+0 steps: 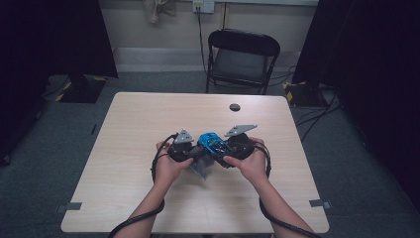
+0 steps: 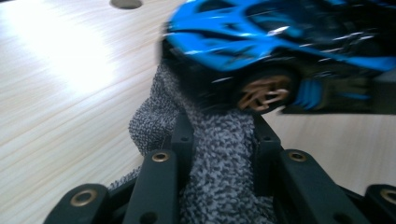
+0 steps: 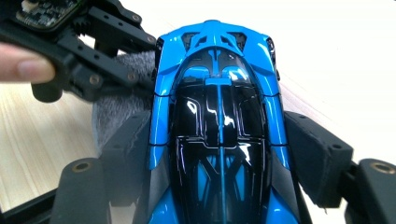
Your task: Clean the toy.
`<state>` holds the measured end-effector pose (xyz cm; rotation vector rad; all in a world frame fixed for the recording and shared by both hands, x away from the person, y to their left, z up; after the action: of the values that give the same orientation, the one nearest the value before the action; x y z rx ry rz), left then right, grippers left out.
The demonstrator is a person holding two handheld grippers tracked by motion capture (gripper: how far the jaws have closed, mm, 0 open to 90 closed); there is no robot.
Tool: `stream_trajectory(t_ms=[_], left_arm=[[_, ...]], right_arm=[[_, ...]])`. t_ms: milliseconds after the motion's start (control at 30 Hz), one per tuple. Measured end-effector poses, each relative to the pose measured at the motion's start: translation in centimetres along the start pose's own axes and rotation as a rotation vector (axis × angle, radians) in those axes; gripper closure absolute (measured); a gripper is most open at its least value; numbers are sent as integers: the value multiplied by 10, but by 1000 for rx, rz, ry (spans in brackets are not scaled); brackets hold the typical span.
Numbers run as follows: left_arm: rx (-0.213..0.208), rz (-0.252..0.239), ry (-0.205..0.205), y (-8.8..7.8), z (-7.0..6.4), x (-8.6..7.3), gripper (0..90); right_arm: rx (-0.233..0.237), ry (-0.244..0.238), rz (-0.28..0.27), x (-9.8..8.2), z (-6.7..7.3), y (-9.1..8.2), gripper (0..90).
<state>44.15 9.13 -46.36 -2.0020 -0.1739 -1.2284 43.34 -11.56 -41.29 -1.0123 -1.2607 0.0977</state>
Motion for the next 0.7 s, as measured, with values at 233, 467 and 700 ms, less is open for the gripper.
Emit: stream_trajectory(t_ms=[233, 467, 700], left_arm=[[-36, 6, 17, 0, -11, -4, 695], [-74, 27, 34, 4, -22, -10, 694], [-116, 45, 48, 8, -35, -13, 694]], right_arm=[[-10, -6, 11, 5, 0, 4, 282], [-10, 5, 14, 7, 1, 11, 282], [-12, 16, 20, 10, -2, 16, 282]])
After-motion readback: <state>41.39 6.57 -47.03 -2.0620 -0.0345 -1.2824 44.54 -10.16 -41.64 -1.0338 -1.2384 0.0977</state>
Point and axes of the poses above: each handheld gripper's, and its own axes: y roughly forward along the jaws, x roughly out of its top, z roughly to its left, the point moved 1 cm from there along y, roughly forward along the jaws, and after that the axes turned 8 degrees about -y, right-handed, at the moved point
